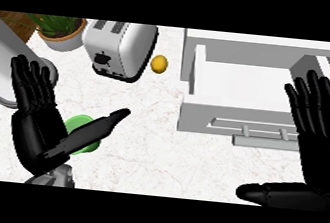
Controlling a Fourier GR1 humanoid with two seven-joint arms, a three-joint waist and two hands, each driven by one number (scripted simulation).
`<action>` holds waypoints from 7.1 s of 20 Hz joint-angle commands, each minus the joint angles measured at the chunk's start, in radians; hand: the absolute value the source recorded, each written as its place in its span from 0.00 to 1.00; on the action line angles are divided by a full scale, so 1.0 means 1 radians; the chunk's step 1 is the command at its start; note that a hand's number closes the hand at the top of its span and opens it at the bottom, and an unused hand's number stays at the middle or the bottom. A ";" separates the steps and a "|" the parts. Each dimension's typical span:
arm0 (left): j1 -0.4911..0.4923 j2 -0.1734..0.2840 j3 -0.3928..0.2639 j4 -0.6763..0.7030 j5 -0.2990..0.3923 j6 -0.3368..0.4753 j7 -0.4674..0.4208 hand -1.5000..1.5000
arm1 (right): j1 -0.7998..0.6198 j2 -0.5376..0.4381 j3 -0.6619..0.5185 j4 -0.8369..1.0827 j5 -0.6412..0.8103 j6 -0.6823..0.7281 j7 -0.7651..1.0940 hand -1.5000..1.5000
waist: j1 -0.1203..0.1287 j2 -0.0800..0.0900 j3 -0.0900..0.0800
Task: Pick up the cup, place it into the drawer and close the drawer
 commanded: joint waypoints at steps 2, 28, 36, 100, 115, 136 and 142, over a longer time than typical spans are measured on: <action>0.039 0.000 -0.039 -0.071 -0.079 0.029 0.096 0.00 | 0.033 -0.005 -0.010 -0.053 -0.020 0.018 0.011 0.00 | 0.001 -0.001 0.000; 0.256 0.000 0.030 0.266 0.382 0.035 -0.433 0.00 | -0.041 -0.016 -0.041 -0.032 -0.021 0.015 0.068 0.00 | 0.003 0.000 0.000; 0.284 0.000 0.043 0.351 0.475 -0.036 -0.518 0.00 | -0.076 -0.028 -0.071 0.013 -0.045 0.038 0.044 0.00 | 0.004 0.000 0.000; -0.103 0.001 0.352 1.139 0.752 -0.544 -1.195 1.00 | -0.096 -0.057 -0.121 -0.063 -0.106 0.055 0.156 0.00 | 0.001 0.000 0.000; -0.203 0.193 0.177 0.951 0.654 -0.916 -0.888 1.00 | -0.055 -0.018 -0.081 -0.023 -0.057 0.048 0.093 0.00 | 0.008 -0.003 0.001; -0.485 0.098 0.094 0.458 0.581 -0.616 -0.284 1.00 | 0.007 -0.005 -0.063 -0.068 -0.016 0.048 0.064 0.00 | -0.004 0.000 0.000; -0.725 0.086 0.145 0.606 0.519 -0.553 -0.215 1.00 | -0.061 -0.031 -0.107 -0.032 -0.075 0.059 0.091 0.00 | -0.010 0.002 0.000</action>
